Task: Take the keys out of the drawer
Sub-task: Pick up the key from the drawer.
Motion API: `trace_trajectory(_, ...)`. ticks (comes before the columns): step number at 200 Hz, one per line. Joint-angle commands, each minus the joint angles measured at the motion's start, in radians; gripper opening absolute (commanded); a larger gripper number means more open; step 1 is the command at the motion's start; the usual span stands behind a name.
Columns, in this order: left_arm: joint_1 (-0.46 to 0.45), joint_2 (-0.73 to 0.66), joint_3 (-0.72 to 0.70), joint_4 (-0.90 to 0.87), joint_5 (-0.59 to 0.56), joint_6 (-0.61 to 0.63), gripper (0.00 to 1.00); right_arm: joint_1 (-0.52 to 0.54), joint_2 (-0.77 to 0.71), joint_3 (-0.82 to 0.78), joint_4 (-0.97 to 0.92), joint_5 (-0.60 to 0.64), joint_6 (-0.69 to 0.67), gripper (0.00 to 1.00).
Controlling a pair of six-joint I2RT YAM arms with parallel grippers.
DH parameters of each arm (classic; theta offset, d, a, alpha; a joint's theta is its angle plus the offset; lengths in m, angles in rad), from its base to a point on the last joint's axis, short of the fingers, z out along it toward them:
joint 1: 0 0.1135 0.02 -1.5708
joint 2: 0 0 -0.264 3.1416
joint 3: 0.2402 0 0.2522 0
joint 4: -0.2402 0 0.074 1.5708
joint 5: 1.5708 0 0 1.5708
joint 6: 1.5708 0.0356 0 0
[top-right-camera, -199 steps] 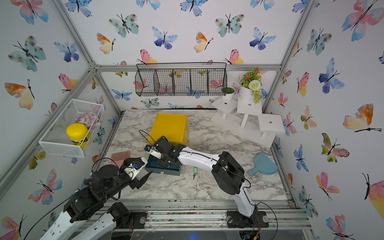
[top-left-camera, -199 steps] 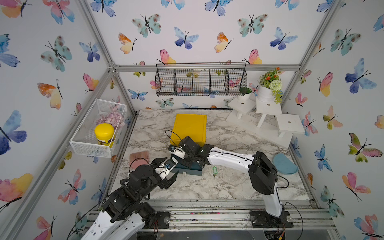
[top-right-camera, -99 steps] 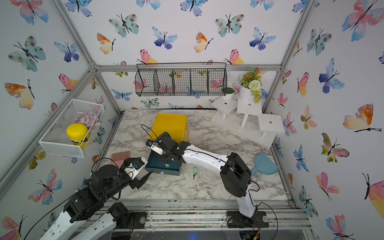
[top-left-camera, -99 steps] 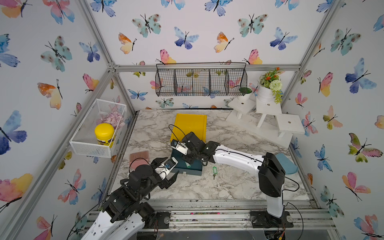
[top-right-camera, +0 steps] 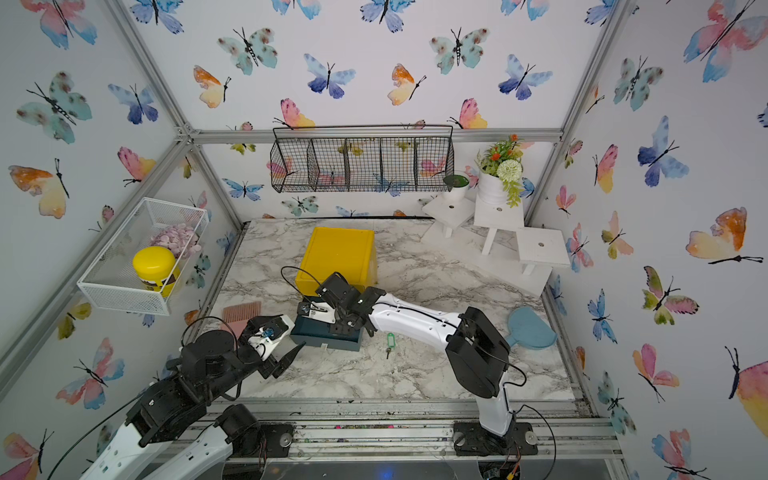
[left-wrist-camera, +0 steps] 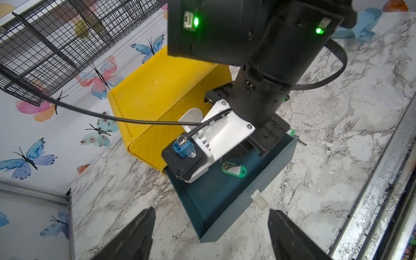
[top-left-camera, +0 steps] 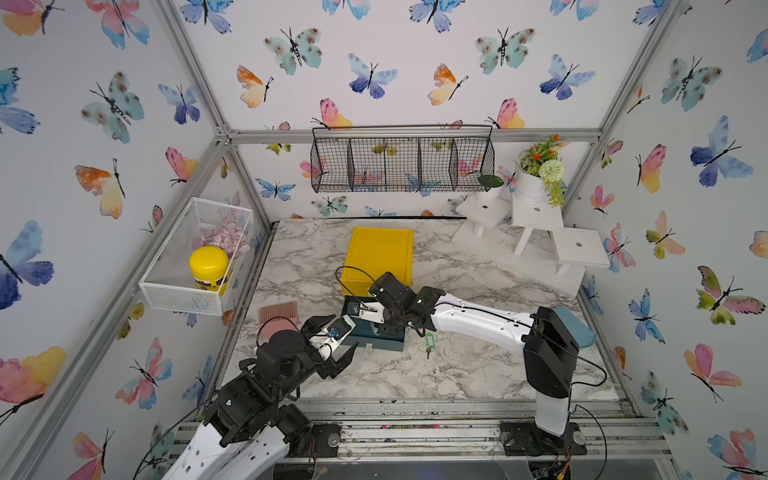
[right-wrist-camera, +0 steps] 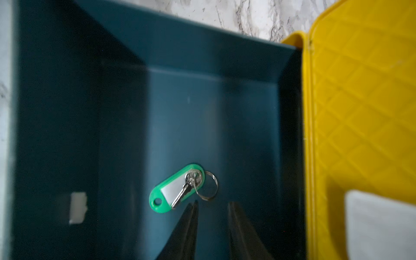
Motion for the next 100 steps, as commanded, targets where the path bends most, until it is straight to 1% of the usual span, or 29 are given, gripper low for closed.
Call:
trace_trajectory(1, 0.000, -0.013, 0.005, -0.005, 0.023, -0.001, 0.84, -0.004, 0.013, 0.007, -0.014, 0.029, -0.085, 0.31)
trace_trajectory(31, 0.000, -0.011, 0.007, -0.005, 0.023, -0.001, 0.84, -0.004, 0.027, 0.006, -0.012, 0.029, -0.111, 0.33)
trace_trajectory(100, 0.000, -0.004, 0.011, -0.001, 0.027, 0.004, 0.84, -0.004, 0.064, 0.015, -0.018, 0.026, -0.160, 0.35)
